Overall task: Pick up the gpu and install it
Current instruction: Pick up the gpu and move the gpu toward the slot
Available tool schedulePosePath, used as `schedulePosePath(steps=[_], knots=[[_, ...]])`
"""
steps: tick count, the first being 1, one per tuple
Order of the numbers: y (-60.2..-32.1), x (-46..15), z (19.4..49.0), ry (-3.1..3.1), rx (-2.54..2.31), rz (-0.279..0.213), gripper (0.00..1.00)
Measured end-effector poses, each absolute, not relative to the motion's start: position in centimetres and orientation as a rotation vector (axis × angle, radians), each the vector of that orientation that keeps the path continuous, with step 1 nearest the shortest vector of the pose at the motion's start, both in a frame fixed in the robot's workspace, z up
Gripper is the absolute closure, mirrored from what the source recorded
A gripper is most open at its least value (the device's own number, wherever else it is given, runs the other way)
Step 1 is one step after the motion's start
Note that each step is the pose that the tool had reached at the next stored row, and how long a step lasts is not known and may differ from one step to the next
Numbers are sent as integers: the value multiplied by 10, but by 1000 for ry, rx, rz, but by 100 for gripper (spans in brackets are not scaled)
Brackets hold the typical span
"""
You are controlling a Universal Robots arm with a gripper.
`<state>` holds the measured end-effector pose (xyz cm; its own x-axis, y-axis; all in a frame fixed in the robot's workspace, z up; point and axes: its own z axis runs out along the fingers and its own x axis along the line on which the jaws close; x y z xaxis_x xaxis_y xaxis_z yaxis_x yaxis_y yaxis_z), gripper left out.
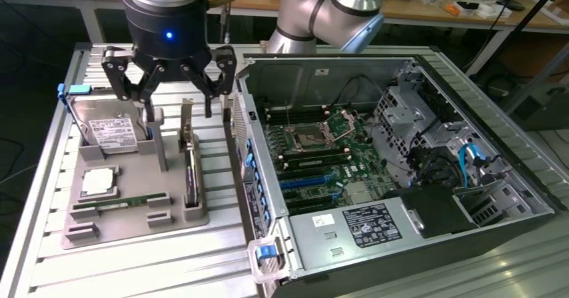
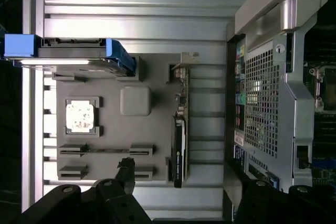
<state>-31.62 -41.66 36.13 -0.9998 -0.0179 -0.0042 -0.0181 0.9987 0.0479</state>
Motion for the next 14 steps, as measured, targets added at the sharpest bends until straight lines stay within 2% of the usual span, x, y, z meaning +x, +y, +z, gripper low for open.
schedulePosePath(steps=[14], knots=[[-424,-307,332,3137,-28,76,22]])
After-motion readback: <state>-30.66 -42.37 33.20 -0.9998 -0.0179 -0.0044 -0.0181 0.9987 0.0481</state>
